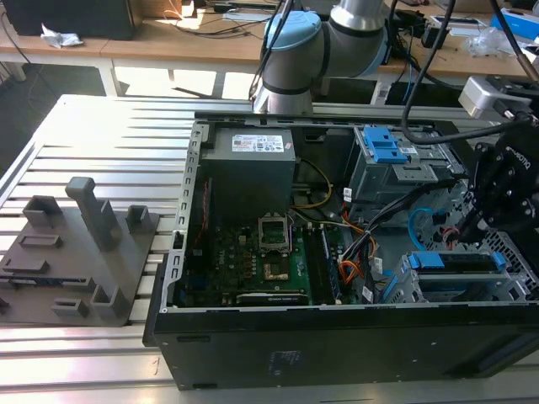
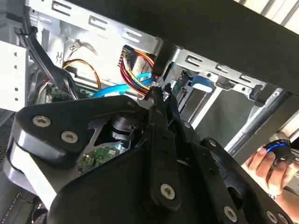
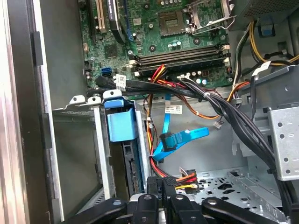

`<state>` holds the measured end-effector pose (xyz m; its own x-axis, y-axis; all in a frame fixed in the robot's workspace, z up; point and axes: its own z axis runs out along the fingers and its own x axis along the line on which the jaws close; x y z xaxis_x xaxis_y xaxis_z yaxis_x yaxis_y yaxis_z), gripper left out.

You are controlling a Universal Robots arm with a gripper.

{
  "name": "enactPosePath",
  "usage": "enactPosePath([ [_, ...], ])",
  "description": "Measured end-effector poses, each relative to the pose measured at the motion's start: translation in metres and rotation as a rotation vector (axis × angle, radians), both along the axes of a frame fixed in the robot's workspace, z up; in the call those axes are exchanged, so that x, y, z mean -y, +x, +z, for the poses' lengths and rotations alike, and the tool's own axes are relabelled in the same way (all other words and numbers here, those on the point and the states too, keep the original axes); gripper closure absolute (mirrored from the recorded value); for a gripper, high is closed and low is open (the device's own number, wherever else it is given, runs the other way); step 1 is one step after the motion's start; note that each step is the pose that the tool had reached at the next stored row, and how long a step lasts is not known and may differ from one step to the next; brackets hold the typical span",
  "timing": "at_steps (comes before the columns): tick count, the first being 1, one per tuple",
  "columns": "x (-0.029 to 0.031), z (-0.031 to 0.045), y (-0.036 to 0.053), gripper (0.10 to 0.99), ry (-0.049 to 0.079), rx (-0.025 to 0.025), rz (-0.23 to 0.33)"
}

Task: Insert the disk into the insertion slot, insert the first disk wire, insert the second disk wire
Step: 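Insert the first disk wire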

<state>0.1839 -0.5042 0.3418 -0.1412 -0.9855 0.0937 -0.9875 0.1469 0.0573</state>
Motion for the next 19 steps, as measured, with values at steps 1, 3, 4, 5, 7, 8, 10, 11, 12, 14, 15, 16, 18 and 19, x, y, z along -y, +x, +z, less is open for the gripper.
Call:
enactPosePath([
  [1, 0.0059, 0.0000, -0.0002, 0.918, 0.000, 0.0000, 0.000],
  [3, 0.0144, -0.0001, -0.0020, 0.918, 0.005, 0.0001, 0.000],
  [4, 0.0160, -0.0001, -0.0028, 0.918, 0.008, 0.0001, 0.001],
  [5, 0.0193, 0.0001, -0.0040, 0.918, 0.011, 0.0002, 0.004],
  [7, 0.0223, 0.0000, -0.0047, 0.918, 0.022, 0.0002, 0.010],
  [8, 0.0225, 0.0000, -0.0047, 0.918, 0.027, 0.0002, 0.011],
  [10, 0.0224, -0.0005, -0.0047, 0.918, 0.035, 0.0003, 0.013],
  [11, 0.0224, -0.0008, -0.0047, 0.918, 0.037, 0.0002, 0.015],
  [12, 0.0224, -0.0010, -0.0047, 0.918, 0.039, 0.0002, 0.016],
  [14, 0.0238, -0.0014, -0.0047, 0.918, 0.040, 0.0002, 0.019],
  [15, 0.0250, -0.0012, -0.0048, 0.918, 0.040, 0.0002, 0.020],
  [16, 0.0253, -0.0011, -0.0048, 0.918, 0.040, 0.0002, 0.020],
  [18, 0.0265, -0.0010, -0.0049, 0.918, 0.040, 0.0002, 0.021],
  [19, 0.0270, -0.0009, -0.0049, 0.918, 0.040, 0.0001, 0.023],
])
